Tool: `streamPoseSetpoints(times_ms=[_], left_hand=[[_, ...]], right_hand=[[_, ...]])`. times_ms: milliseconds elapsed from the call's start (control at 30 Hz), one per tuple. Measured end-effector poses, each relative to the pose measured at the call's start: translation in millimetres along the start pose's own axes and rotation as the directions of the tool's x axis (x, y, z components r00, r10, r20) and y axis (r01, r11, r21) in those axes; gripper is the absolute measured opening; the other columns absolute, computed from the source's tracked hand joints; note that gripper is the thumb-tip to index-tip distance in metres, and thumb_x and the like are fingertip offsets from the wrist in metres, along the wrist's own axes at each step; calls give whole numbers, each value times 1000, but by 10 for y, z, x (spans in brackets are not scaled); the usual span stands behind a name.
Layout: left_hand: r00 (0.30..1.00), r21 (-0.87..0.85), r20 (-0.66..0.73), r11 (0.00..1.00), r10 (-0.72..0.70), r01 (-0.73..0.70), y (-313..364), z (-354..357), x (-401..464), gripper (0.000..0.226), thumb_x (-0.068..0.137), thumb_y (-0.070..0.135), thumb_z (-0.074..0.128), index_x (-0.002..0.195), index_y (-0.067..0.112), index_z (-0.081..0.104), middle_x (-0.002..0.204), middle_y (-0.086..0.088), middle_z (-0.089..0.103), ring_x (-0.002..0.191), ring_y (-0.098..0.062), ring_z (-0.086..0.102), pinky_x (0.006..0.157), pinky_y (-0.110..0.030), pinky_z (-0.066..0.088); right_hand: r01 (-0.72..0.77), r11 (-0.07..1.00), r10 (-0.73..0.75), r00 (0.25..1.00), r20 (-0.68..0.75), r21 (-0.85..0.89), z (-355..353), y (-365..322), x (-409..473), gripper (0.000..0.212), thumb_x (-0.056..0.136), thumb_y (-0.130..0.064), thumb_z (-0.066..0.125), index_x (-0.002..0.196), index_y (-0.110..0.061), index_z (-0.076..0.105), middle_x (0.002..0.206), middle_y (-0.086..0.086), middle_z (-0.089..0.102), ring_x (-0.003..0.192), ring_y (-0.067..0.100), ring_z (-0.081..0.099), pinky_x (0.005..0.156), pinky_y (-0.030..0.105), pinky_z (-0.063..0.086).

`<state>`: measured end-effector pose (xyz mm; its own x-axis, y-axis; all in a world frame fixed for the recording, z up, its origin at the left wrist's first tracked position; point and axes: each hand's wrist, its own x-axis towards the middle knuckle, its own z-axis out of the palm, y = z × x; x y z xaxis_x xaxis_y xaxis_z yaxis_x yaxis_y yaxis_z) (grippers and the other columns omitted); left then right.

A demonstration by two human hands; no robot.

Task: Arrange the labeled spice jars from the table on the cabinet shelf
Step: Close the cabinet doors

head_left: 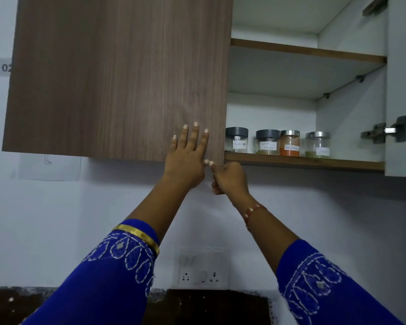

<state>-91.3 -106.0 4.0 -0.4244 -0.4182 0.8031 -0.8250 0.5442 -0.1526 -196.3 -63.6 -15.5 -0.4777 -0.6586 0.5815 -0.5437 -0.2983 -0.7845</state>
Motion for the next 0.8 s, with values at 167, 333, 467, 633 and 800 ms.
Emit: streamPoseSetpoints(times_ms=[167,333,467,633,800], left_hand=[[1000,2,-12,1000,2,-2,-5,76,-12,69,97,36,29,145,16,-16,154,-12,-21,142,-31,-18,116,-45,-6],[999,-89,37,996,-11,14,67,-14,-37,64,98,33,27,146,13,-9,155,-13,-16,143,-33,-14,117,-45,-3],[993,-174,118,985,3,17,289,-116,-122,61,99,31,27,147,7,-3,156,-14,-11,144,-32,-8,117,-44,-1],[988,-206,41,969,147,-135,839,-397,-127,61,98,30,30,147,7,0,157,-14,-6,145,-28,-4,117,-42,0],[961,-306,-89,911,261,-276,1643,-754,-44,60,96,22,35,147,8,5,157,-14,-2,145,-27,0,118,-41,4]], right_hand=[[98,968,-109,993,-38,-230,14,133,-1,38,93,-36,51,66,-9,51,71,12,60,75,30,60,59,28,48],[204,848,-242,970,-14,-490,-238,154,-145,36,92,-35,52,72,-5,54,73,12,58,73,27,56,60,27,42],[324,655,-433,901,13,-683,-716,18,-258,35,91,-34,54,91,-1,64,92,16,66,82,29,62,69,30,47],[357,363,-616,785,66,-861,-1521,-93,-383,32,91,-26,51,106,1,60,108,21,61,100,34,56,78,37,46],[258,272,-620,784,36,-927,-2400,-84,-548,30,91,-22,50,108,1,59,108,21,58,103,34,52,79,38,43]])
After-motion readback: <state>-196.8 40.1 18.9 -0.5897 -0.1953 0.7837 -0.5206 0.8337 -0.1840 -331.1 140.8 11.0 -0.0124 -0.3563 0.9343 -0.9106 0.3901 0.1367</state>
